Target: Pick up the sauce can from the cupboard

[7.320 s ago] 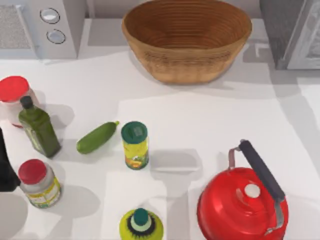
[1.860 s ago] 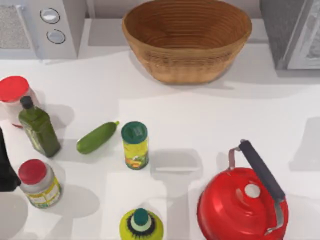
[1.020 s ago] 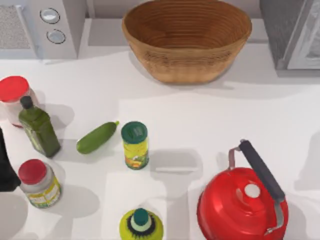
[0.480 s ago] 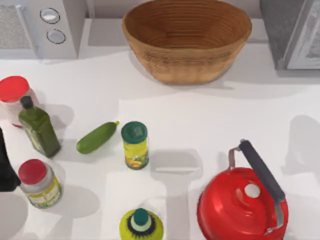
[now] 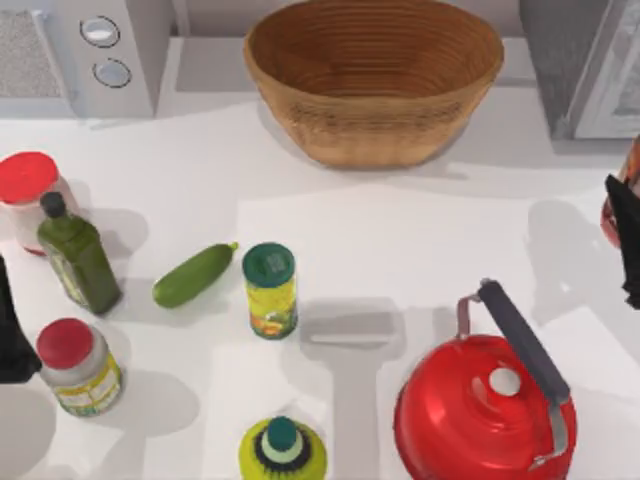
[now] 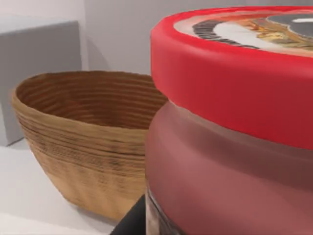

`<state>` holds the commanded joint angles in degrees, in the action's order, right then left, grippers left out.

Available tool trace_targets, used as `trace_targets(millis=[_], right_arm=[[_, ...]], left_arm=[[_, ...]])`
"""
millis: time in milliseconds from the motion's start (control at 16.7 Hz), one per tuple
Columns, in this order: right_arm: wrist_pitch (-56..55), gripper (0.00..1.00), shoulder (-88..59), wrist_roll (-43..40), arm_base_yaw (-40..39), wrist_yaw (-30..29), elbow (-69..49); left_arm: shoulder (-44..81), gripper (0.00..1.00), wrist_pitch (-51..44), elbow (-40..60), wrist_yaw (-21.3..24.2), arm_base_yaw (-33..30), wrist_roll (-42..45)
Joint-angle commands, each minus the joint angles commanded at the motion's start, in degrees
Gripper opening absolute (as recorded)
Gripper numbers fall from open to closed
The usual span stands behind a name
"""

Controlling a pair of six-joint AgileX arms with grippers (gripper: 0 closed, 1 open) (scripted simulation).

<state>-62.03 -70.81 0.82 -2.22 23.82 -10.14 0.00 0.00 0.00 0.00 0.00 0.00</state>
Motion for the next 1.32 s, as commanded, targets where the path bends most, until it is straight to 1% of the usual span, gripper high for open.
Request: trace_targets(millis=[360,600,780,1080,1320], right_arm=[[-24.61,0.00,-28.98,0.13,-0.85,9.60,-3.66],[-35.30,0.00,-41.44,0.13,-1.21,13.73,-5.31],[-38.61,0.00,-45.26,0.12,-1.32,15.00,-5.84],[-38.52,0.00,-45.25,0.22,-1.05,14.96,-5.62],[-38.39,0.00,-47.86,0.19,-3.05,12.90,-8.94]], left_arm=[[0.00,1.00,0.00,0.00,0.00,0.00,0.00],[0.00,1.00,0.00,0.00,0.00,0.00,0.00],[0.00,1.00,0.00,0.00,0.00,0.00,0.00],[0.00,1.00,0.00,0.00,0.00,0.00,0.00],[0.00,1.00,0.00,0.00,0.00,0.00,0.00]])
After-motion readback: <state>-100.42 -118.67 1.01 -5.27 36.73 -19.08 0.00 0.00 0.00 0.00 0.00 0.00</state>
